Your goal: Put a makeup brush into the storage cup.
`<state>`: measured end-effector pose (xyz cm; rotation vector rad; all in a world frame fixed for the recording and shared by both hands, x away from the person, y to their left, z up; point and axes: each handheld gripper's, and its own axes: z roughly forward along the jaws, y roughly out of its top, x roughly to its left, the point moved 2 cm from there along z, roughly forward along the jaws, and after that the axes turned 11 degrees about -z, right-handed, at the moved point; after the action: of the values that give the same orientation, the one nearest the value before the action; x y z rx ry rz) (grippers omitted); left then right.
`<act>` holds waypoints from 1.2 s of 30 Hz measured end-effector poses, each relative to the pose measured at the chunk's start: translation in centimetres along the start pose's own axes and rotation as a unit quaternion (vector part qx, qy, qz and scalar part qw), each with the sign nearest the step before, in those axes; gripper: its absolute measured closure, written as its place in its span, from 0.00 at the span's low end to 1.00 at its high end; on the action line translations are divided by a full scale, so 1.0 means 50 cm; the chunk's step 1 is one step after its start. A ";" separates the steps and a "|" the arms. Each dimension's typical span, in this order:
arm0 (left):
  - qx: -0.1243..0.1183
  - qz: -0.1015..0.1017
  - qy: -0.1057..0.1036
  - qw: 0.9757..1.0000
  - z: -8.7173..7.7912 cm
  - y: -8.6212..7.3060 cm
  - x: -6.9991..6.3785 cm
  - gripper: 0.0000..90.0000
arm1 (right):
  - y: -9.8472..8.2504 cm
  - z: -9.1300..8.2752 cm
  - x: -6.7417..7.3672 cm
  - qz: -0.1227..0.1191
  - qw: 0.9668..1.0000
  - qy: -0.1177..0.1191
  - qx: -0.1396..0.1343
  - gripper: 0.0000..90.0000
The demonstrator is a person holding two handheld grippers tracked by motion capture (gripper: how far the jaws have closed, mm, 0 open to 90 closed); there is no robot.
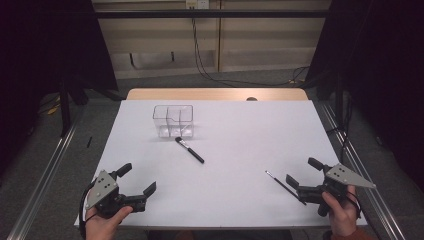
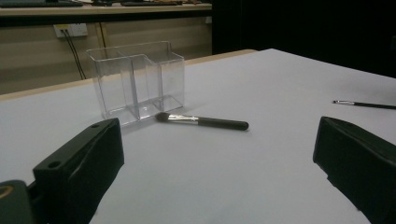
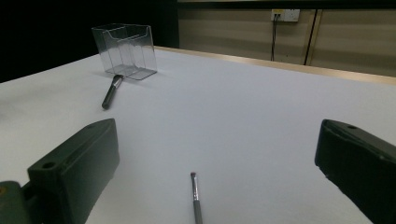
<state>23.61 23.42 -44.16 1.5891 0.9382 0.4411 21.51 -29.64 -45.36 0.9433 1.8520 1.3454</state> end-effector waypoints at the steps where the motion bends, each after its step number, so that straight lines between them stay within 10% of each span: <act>1: 0.001 0.001 -0.001 1.000 0.001 0.000 0.000 0.02 | 0.000 0.000 -0.001 0.001 1.000 0.001 0.000 0.00; 36: 0.000 0.023 -0.055 0.998 0.057 0.035 -0.021 0.02 | 0.000 -0.004 0.006 -0.009 1.000 0.003 0.003 0.00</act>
<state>25.61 20.78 -42.97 1.6212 0.8190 0.3826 21.18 -29.48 -45.34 0.9258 1.8662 1.3340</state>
